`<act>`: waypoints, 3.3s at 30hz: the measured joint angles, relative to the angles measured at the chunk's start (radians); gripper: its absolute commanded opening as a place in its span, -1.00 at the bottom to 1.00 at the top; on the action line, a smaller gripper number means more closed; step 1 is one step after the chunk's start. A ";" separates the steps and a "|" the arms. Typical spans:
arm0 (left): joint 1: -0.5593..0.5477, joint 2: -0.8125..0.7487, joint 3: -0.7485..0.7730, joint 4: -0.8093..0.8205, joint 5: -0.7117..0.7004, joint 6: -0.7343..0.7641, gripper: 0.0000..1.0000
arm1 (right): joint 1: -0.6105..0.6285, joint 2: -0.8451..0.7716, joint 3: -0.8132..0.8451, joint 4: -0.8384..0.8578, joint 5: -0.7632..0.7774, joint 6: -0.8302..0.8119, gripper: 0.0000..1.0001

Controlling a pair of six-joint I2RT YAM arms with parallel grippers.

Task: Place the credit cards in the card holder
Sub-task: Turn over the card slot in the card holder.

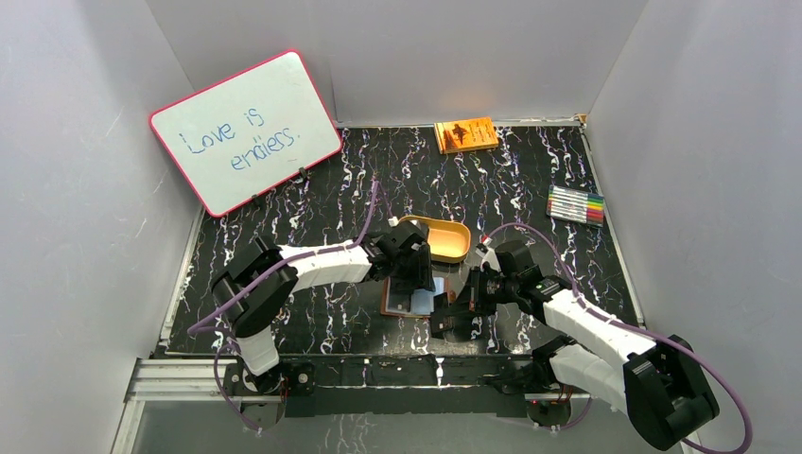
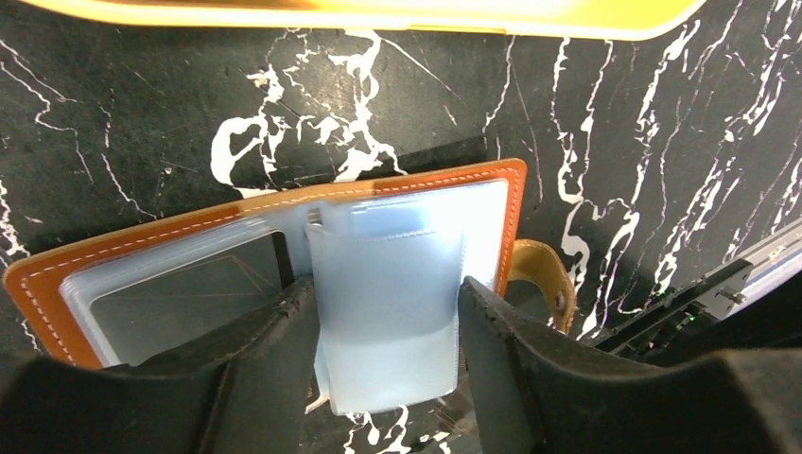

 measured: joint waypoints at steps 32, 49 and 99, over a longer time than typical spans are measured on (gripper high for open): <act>0.000 -0.059 -0.073 0.000 -0.024 -0.029 -0.47 | 0.000 -0.025 0.001 0.014 -0.085 0.010 -1.00; 0.002 -0.101 -0.113 0.032 -0.010 -0.062 -0.36 | 0.000 0.021 -0.038 0.092 -0.131 0.043 -1.00; 0.021 -0.092 -0.111 0.038 0.031 -0.020 -0.05 | 0.000 -0.199 -0.065 -0.116 0.048 0.092 -1.00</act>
